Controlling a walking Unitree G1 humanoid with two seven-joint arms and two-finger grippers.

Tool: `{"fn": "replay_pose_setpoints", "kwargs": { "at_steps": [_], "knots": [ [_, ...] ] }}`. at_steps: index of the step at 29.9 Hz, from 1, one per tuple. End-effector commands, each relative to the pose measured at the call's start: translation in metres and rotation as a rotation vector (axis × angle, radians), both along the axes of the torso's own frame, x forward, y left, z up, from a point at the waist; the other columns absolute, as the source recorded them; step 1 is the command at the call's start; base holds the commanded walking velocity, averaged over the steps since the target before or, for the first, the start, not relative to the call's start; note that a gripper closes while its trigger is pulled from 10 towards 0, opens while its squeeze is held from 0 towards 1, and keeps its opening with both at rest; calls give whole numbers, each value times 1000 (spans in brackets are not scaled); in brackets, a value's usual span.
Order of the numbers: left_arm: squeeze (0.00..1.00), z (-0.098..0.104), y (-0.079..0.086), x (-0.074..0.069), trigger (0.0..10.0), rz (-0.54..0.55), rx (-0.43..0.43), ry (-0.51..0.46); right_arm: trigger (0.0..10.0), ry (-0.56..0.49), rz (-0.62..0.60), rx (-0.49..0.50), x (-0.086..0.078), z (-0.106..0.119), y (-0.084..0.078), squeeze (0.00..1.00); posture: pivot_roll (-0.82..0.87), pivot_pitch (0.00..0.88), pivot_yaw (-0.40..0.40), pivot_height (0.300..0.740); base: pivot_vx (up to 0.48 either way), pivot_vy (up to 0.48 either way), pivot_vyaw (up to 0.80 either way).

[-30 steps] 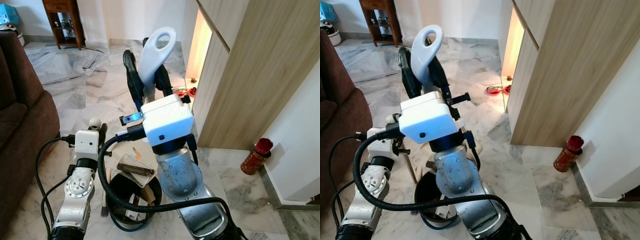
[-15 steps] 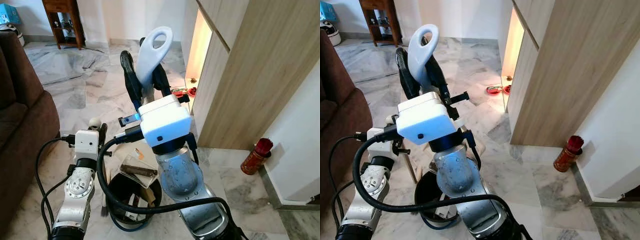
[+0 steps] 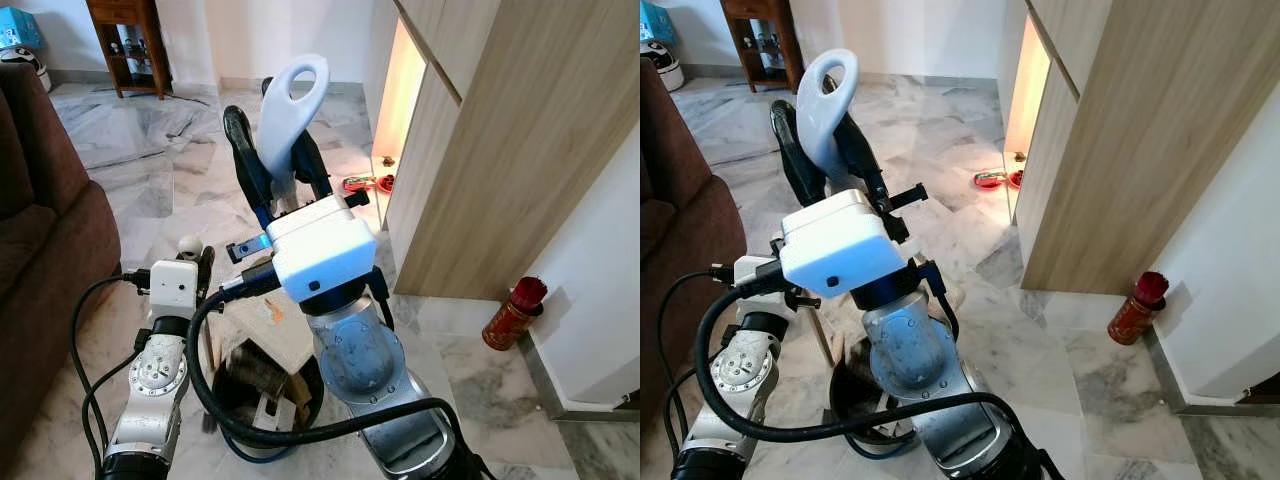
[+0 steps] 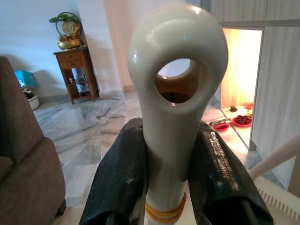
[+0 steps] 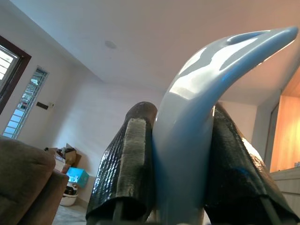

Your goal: Sweep floor

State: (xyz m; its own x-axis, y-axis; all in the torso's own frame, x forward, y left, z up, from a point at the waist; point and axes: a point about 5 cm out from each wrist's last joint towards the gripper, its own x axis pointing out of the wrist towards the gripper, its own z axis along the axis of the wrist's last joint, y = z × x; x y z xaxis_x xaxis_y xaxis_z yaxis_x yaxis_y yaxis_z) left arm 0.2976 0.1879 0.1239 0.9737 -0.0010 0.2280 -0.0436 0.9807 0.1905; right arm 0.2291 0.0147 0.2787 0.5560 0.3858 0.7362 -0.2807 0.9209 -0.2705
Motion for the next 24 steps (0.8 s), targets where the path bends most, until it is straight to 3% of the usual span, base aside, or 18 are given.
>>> {"fn": "replay_pose_setpoints", "kwargs": {
  "at_steps": [1,8,11,13,14,16,18,19,24],
  "knots": [
    [0,11,-5,3,10000,-24,10,-61,10000,-103,26,57,-11,21,1,0,-76,26,-51,740,0,0,0],
    [0,11,-5,4,10000,-27,10,-59,10000,-102,-20,39,-6,19,-3,0,-75,25,-52,740,0,0,0],
    [0,11,-5,3,10000,-27,9,-56,10000,-83,-115,19,12,14,-21,0,-75,25,-52,740,0,0,0],
    [0,8,-4,1,10000,-31,10,-47,10000,-51,-248,8,34,9,-49,0,-79,26,-52,740,0,0,0],
    [0,8,-4,1,10000,-31,10,-47,10000,-51,-248,8,34,9,-49,0,-79,26,-52,740,0,0,0],
    [0,7,-3,0,10000,-32,11,-42,10000,-25,-371,-16,50,2,-78,0,-79,28,-52,740,0,0,0],
    [0,7,-3,-1,10000,-32,11,-41,10000,-22,-387,-20,52,1,-82,0,-79,28,-52,740,0,0,0],
    [0,6,-3,-2,10000,-34,14,-37,10000,33,-475,-9,62,-8,-107,0,-78,30,-51,740,0,0,0],
    [0,4,0,-4,10000,-39,21,-21,10000,171,-616,4,77,-36,-153,0,-82,34,-47,740,0,0,0]
  ]
}}
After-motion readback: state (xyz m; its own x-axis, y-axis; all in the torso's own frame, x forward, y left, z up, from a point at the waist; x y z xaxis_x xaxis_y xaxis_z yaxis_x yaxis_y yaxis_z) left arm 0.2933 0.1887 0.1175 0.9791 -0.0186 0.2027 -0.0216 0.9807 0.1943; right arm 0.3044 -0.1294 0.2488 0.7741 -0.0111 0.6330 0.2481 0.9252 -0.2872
